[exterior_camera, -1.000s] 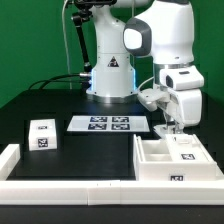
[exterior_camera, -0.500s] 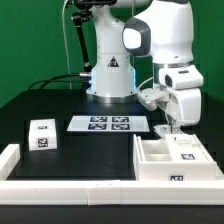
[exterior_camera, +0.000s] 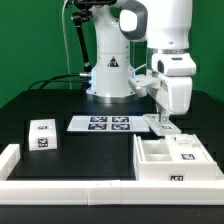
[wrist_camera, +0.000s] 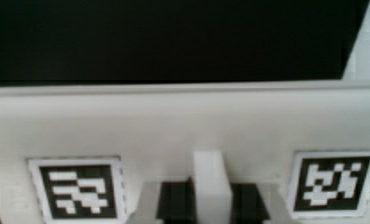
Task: Assemble cabinet
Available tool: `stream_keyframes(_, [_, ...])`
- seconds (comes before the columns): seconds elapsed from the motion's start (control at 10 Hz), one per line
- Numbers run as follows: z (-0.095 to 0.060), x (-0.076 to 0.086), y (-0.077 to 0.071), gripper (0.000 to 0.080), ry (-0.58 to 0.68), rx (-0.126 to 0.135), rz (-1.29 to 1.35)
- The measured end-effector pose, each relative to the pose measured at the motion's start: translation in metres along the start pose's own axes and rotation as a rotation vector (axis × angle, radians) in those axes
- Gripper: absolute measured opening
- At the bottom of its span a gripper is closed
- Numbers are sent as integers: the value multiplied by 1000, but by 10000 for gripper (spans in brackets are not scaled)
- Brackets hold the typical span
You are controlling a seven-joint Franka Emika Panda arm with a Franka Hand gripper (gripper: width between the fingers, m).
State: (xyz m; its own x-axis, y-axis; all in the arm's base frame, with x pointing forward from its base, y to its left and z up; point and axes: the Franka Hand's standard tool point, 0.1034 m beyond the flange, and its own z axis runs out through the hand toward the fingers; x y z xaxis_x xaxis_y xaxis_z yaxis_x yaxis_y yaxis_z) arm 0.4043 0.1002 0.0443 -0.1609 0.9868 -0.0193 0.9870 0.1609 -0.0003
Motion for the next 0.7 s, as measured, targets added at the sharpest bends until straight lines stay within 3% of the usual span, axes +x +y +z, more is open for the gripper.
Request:
stream_keyframes(0.3, [-10,-26,1,69,-31,57,102])
stream_keyframes(0.5, [-10,-30,2,70,-19,50,120])
stream_keyframes(0.7, [-9,-28,3,70,-8,27,122])
